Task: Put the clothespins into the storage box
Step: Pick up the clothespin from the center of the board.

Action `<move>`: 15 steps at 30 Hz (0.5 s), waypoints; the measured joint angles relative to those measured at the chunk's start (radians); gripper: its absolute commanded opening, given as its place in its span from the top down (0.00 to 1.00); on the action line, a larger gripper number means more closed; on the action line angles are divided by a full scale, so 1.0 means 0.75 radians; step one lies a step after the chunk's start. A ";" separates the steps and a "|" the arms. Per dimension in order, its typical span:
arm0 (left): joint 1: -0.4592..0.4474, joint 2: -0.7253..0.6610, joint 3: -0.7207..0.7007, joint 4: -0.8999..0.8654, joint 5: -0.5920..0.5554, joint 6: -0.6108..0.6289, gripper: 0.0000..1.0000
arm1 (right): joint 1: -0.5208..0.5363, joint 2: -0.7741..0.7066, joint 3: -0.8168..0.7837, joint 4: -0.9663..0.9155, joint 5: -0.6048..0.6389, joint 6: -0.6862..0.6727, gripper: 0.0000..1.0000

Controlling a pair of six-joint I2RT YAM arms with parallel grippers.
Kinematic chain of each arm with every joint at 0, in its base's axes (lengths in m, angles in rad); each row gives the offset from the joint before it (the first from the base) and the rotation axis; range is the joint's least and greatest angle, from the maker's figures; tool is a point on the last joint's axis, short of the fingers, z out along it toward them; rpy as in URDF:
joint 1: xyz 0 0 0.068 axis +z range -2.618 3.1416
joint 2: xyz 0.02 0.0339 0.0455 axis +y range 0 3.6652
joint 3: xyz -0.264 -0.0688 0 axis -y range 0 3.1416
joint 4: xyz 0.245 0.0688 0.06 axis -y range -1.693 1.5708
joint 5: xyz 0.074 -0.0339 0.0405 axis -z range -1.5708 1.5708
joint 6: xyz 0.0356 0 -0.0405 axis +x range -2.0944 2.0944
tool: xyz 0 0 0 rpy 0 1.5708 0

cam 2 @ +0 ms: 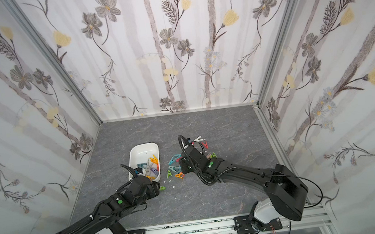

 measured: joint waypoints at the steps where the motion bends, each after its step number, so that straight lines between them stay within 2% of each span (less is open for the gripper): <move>1: -0.008 0.051 0.009 0.025 0.012 0.002 0.46 | -0.001 -0.021 -0.022 0.003 0.017 0.012 0.51; 6: -0.036 0.307 0.117 0.154 0.047 0.060 0.50 | -0.006 -0.054 -0.089 -0.002 0.060 0.071 0.51; 15: -0.005 0.616 0.318 0.263 0.008 0.237 0.59 | -0.033 -0.101 -0.150 -0.010 0.081 0.137 0.52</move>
